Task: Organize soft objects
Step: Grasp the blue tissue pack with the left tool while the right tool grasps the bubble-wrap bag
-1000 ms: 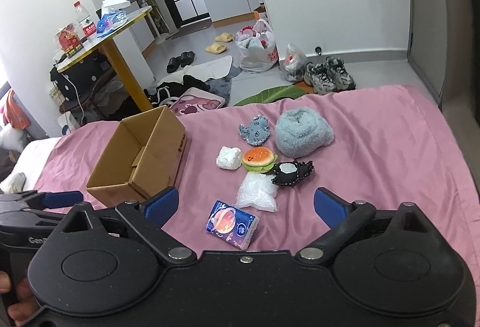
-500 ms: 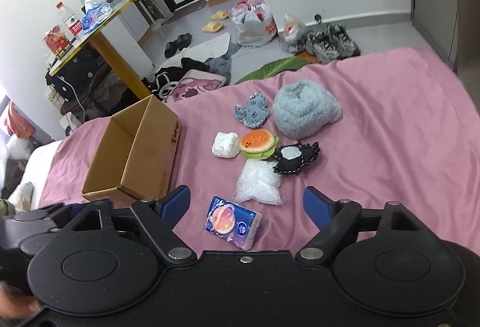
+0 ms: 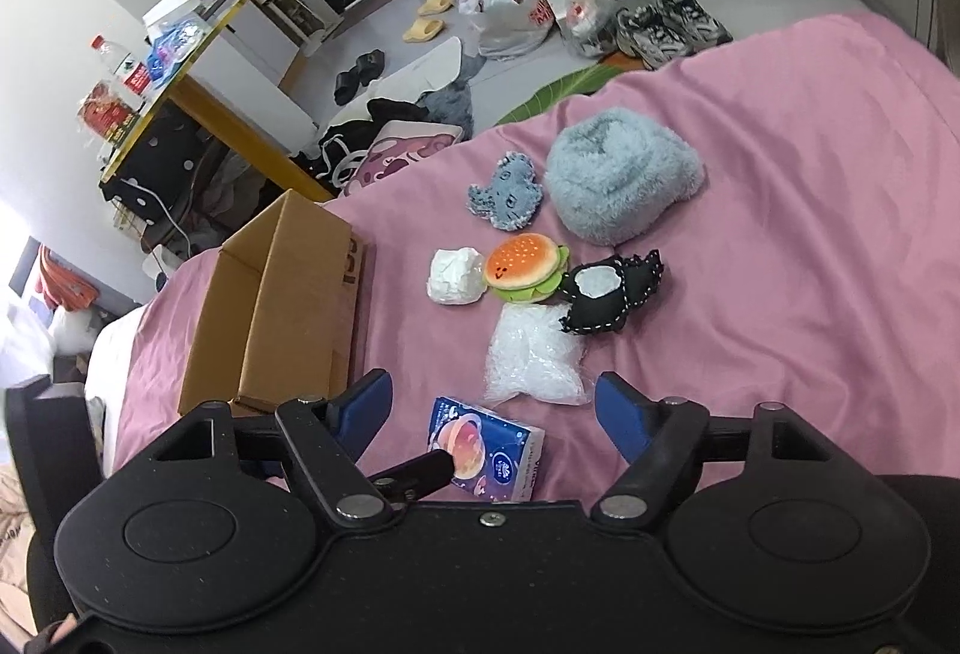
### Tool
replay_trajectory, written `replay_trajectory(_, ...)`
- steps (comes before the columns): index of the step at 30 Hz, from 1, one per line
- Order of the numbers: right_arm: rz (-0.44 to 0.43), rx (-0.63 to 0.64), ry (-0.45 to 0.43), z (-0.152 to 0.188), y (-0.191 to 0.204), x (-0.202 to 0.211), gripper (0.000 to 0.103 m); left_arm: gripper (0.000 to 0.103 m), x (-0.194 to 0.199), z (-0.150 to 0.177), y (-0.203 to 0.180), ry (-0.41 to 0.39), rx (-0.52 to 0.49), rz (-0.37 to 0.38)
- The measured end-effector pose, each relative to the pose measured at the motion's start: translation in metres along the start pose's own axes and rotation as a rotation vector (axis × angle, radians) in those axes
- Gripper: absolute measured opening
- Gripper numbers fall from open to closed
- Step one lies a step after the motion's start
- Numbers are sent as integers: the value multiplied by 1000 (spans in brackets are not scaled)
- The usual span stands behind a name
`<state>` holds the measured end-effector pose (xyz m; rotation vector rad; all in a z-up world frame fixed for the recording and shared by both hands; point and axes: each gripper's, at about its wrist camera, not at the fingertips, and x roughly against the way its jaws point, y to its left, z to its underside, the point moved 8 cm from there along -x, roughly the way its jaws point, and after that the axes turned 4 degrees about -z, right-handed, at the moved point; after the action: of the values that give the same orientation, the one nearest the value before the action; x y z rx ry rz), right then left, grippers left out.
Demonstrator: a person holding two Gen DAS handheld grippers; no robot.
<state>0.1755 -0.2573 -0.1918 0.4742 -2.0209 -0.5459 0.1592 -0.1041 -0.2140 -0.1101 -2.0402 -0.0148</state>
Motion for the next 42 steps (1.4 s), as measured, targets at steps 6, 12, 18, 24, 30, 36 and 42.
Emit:
replay_trajectory(6, 0, -30, 24, -2, -8, -9, 74, 82, -21, 3, -8, 61, -10, 19)
replay_trajectory(12, 18, -32, 59, -1, -12, -19, 73, 82, -39, 6, -21, 106, -31, 44)
replay_trajectory(18, 14, -70, 112, 2, -17, -33, 61, 82, -57, 10, -26, 154, -32, 59)
replay_trajectory(24, 29, -118, 137, 5, -17, -56, 40, 82, -67, 12, -21, 152, -8, 55)
replay_trajectory(30, 64, -188, 117, 1, -25, -75, 36, 73, -64, 10, -11, 124, 29, 57)
replay_trajectory(36, 58, -223, 124, -1, -26, -89, 37, 73, -55, 4, 7, 93, 84, 30)
replay_trajectory(42, 85, -228, 124, -2, -27, -98, 39, 73, -49, -3, 25, 62, 138, 5)
